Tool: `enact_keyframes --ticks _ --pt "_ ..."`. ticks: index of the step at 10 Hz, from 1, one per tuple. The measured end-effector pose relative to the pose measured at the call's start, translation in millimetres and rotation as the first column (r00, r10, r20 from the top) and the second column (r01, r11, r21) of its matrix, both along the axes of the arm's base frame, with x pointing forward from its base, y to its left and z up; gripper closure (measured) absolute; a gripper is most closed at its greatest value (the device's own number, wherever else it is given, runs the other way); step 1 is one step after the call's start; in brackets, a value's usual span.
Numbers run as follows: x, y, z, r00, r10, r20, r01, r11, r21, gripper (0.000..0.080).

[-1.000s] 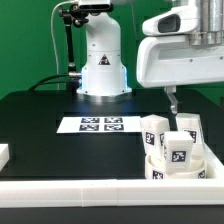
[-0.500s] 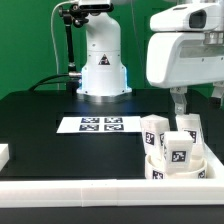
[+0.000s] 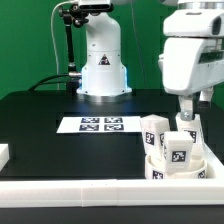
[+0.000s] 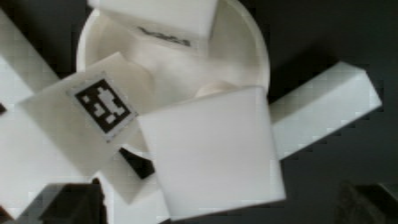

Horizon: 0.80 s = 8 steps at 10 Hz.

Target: Assemble stool

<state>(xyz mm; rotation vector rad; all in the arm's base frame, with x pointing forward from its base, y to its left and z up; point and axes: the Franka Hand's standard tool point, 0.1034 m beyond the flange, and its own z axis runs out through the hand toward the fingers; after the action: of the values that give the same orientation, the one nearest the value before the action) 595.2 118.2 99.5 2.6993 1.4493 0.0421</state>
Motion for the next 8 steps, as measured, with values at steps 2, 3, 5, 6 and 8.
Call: enact_keyframes --ticks 2,3,5,6,8 --pt "-1.0 0.0 -3.2 1.0 -0.003 -0.005 0.003 1.0 -0.001 0.0151" --pt "-1.1 -0.8 -5.4 1.0 -0.004 -0.007 0.004 1.0 -0.002 0.0151" --pt "-1.9 -2.8 -9.3 1.0 -0.007 -0.013 0.007 1.0 -0.005 0.0151" --pt "-1.8 -3.3 -9.3 1.0 -0.009 -0.013 0.009 1.0 -0.005 0.0278" --pt "-1.8 -4.0 -9.5 1.0 -0.011 -0.013 0.01 1.0 -0.005 0.0415"
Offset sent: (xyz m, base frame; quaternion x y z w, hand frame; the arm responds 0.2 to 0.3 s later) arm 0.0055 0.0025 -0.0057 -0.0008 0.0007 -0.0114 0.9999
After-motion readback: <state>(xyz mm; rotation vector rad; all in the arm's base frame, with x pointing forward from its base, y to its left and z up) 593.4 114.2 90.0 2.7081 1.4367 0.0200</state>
